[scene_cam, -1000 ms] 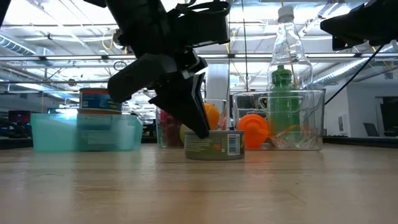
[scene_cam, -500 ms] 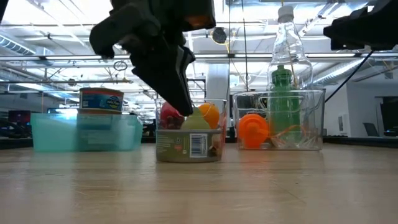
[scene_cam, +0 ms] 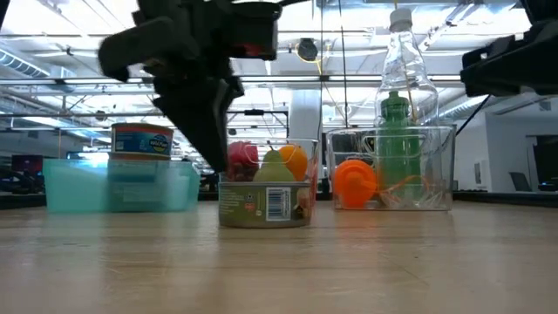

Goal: Pick & Place Food Item
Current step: Put the green tuna can into the green bin

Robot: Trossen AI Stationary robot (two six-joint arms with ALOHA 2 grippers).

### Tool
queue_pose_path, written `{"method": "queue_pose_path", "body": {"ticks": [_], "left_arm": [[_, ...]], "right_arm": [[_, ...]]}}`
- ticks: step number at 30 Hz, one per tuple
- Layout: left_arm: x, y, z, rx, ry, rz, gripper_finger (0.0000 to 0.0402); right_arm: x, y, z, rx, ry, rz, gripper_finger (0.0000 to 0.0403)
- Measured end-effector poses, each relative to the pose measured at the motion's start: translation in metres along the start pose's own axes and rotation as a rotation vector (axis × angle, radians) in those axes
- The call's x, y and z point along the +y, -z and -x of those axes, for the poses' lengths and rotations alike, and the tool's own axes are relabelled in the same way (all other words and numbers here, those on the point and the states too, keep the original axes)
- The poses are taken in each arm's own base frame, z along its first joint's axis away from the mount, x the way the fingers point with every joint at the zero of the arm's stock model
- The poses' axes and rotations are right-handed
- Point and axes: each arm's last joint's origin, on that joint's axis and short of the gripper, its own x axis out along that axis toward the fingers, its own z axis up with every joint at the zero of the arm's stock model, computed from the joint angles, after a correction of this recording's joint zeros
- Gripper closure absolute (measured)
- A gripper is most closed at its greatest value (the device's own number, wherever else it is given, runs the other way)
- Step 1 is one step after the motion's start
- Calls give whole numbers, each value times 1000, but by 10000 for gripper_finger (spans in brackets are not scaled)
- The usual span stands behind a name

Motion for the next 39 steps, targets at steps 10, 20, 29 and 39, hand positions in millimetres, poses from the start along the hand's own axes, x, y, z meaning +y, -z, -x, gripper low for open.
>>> {"method": "queue_pose_path", "body": {"ticks": [10, 20, 29, 39], "left_arm": [[-17, 11, 8, 19, -152, 66, 399], [-16, 33, 48, -208, -143, 24, 400], [22, 113, 92, -791, 217, 230, 400], [13, 154, 47, -744, 272, 452, 400]], "right_arm": [[26, -3, -35, 77, -42, 97, 399], [35, -23, -80, 193, -36, 179, 401], [36, -27, -95, 232, -51, 175, 402], [13, -44, -149, 321, -156, 257, 399]]}}
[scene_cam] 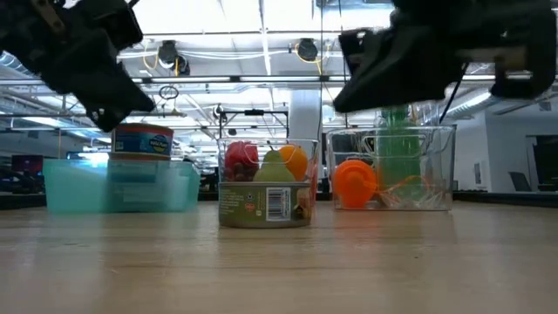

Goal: Pick & Place Food Item
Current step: Put the green tuna can into the green bin

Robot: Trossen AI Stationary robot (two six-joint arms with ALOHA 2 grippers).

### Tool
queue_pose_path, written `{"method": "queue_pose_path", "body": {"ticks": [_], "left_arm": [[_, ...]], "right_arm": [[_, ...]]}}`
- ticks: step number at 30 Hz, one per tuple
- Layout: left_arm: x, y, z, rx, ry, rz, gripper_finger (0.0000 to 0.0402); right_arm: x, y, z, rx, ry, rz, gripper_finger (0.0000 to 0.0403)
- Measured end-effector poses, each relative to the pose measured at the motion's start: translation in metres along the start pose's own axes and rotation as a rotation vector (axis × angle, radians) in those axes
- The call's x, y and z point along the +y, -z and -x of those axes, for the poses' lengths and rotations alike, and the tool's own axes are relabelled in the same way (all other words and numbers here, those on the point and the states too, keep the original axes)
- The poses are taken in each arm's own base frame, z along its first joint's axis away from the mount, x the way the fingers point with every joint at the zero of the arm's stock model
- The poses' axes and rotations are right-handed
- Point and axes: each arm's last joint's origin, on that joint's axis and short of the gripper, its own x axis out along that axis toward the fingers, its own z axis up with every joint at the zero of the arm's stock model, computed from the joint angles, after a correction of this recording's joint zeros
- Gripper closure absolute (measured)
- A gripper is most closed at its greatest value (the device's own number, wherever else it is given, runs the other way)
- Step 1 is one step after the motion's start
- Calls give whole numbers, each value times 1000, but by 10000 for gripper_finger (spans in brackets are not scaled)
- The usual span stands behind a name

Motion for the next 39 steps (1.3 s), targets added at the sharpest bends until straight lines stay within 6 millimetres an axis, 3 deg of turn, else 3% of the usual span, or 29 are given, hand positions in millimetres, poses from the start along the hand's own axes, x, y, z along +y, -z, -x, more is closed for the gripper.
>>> {"method": "queue_pose_path", "body": {"ticks": [7, 11, 22, 31, 39], "left_arm": [[-3, 13, -27, 98, -14, 7, 400], [-6, 8, -53, 146, -34, 26, 400], [25, 12, -104, 324, -349, 117, 400], [21, 1, -135, 323, -312, 114, 399], [21, -5, -141, 316, -297, 122, 399]], "right_arm": [[-4, 11, -28, 47, 2, 50, 386], [-1, 17, -41, 45, 6, 103, 363], [6, 1, -55, 138, 47, 216, 267], [6, 6, -54, 187, 37, 216, 284], [6, 22, -53, 256, 39, 223, 292]]}}
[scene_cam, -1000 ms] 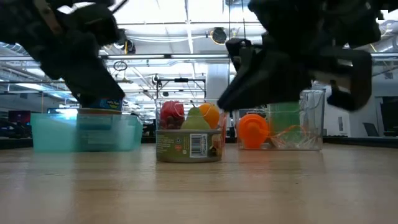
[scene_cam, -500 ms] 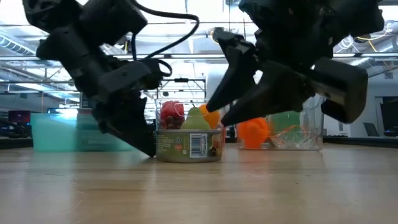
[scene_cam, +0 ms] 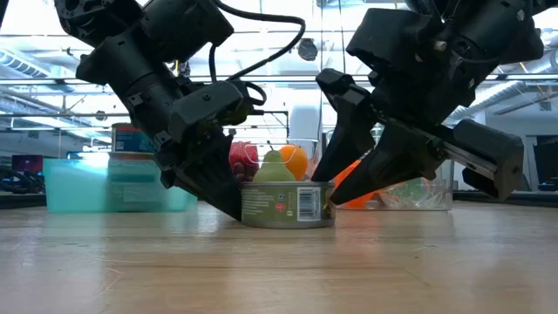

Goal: Pick & Place Food Item
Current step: Put the green tuna can into the green bin

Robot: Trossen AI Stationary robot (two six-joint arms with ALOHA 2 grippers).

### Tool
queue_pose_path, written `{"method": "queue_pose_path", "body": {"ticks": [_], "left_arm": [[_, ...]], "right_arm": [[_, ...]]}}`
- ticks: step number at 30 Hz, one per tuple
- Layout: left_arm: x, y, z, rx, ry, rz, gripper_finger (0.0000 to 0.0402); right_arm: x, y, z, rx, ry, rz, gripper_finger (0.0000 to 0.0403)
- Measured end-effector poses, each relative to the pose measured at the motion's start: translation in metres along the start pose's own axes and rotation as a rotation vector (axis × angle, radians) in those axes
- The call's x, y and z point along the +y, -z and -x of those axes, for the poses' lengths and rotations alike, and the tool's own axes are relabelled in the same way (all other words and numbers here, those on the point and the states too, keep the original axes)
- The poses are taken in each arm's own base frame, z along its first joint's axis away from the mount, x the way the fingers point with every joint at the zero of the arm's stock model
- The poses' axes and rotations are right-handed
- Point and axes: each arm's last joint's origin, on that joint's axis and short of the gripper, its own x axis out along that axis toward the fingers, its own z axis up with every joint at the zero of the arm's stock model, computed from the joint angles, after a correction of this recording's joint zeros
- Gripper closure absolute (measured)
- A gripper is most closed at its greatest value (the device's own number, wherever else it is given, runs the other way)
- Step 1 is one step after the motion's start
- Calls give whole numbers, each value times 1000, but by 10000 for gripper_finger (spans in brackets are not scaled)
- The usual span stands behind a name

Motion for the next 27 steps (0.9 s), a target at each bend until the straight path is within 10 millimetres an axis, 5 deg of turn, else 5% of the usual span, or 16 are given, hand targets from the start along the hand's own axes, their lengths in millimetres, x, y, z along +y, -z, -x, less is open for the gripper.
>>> {"method": "queue_pose_path", "body": {"ticks": [12, 20, 27], "left_arm": [[5, -7, -3, 8, 58, 22, 398], [5, -9, -3, -14, 51, 13, 396], [5, -9, -3, -19, 50, -111, 394]], "right_arm": [[8, 18, -1, -22, -8, 19, 325], [-2, 24, -5, -22, -44, -107, 394], [-8, 29, -7, -20, -100, -186, 401]]}}
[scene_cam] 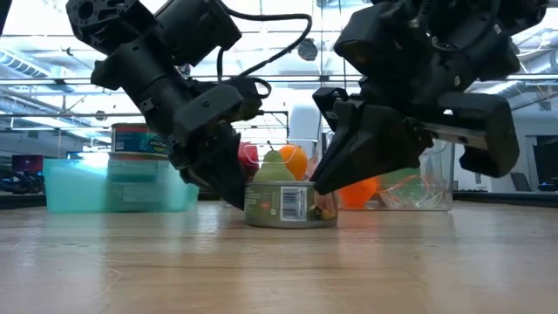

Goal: Pick & Place Food Item
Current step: Put the green tuna can into the green bin

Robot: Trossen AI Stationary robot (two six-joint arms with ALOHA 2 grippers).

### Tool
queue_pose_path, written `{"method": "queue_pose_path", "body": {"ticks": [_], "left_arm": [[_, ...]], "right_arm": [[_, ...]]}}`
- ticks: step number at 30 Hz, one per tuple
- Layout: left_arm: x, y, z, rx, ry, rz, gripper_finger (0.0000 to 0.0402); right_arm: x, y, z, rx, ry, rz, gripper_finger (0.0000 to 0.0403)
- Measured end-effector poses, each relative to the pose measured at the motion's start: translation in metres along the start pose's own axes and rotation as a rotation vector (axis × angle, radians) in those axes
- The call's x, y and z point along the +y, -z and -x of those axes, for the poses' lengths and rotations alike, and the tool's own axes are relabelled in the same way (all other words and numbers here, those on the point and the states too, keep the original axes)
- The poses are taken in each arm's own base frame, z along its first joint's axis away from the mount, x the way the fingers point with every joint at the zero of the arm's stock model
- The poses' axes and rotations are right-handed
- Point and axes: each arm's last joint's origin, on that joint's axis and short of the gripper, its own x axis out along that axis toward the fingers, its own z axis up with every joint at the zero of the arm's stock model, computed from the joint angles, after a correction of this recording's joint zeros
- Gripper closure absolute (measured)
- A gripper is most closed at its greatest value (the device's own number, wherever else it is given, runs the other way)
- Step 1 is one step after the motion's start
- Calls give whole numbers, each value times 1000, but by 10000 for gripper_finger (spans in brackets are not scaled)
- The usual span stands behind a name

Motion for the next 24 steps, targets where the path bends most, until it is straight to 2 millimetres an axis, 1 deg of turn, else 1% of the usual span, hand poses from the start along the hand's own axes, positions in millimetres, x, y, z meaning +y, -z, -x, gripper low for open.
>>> {"method": "queue_pose_path", "body": {"ticks": [4, 7, 12, 18, 24], "left_arm": [[-1, -1, 2, -9, -3, -56, 394], [-2, -3, 5, -15, 1, -91, 394], [-4, -6, 8, -33, 16, -137, 394], [-9, -12, 11, -102, 55, -167, 394], [-13, -14, 12, -132, 71, -173, 394]], "right_arm": [[-3, -6, 2, 6, -7, -38, 402], [-7, -13, 3, 42, -27, -65, 402], [-11, -24, 4, 56, -67, -73, 402], [-11, -25, 4, 52, -83, -87, 401], [-11, -24, 4, 58, -89, -112, 401]]}}
